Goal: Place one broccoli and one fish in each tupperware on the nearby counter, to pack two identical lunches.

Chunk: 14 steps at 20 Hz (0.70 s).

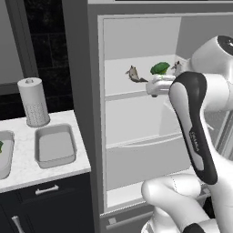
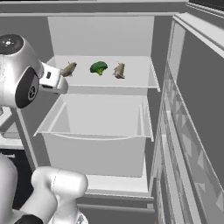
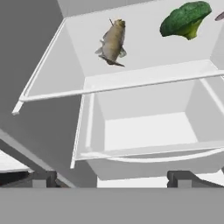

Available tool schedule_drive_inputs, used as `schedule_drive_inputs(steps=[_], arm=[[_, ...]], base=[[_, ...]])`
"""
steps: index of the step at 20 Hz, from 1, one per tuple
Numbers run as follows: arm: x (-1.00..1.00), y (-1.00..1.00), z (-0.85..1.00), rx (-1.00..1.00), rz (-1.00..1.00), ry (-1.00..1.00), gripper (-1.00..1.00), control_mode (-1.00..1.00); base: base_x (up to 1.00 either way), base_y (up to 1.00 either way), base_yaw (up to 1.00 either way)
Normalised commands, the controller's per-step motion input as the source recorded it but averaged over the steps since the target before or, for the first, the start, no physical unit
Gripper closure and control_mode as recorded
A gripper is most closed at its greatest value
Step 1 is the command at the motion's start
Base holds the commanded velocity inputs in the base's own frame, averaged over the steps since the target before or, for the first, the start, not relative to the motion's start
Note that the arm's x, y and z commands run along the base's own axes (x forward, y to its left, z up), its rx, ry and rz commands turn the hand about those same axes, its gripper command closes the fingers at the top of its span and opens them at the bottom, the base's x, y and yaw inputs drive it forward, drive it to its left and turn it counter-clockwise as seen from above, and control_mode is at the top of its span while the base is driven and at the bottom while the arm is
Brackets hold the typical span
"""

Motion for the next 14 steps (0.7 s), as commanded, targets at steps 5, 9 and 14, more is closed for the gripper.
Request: schedule_drive_inputs(steps=[5, 9, 14], arm=[[0.88, 0.06, 0.11, 0.04, -0.05, -0.03, -1.00, -1.00], [0.85, 0.16, -0.06, 0.00, 0.00, 0.00, -1.00, -1.00], [0.61, 0.04, -0.01, 0.00, 0.00, -0.01, -1.00, -1.00]], base=[[0.00, 0.00, 0.00], [0.00, 0.00, 0.00], [0.00, 0.00, 0.00]])
